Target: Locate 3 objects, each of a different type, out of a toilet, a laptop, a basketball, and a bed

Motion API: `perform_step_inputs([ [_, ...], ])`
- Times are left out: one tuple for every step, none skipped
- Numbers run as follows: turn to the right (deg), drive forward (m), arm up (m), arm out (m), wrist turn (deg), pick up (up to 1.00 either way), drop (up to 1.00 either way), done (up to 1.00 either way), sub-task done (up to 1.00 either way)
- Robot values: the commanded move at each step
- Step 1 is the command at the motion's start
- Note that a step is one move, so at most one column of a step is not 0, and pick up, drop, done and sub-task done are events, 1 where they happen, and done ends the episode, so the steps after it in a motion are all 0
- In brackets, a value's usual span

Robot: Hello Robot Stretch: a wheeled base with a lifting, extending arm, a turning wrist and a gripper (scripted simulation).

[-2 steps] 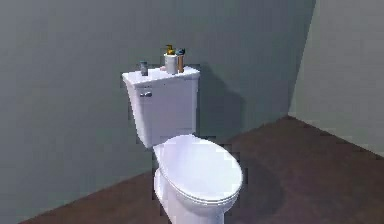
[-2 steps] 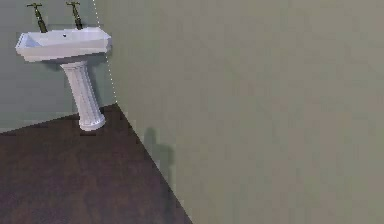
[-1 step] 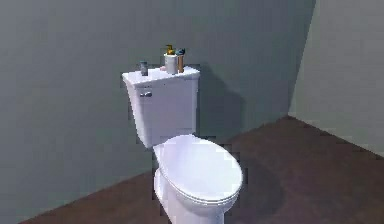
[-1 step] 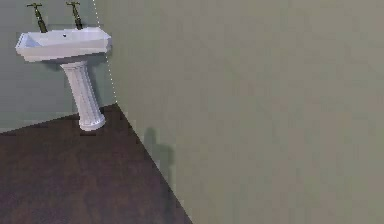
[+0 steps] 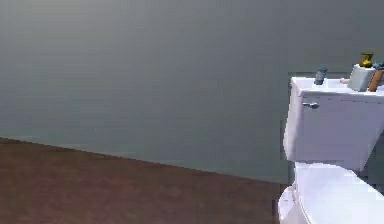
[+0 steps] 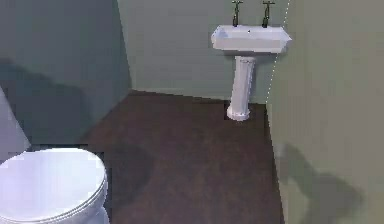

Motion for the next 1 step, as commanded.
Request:
perform_step_inputs([
  [-45.0,0.0,0.0,0.0,0.0,0.0,0.0,0.0,0.0],
])
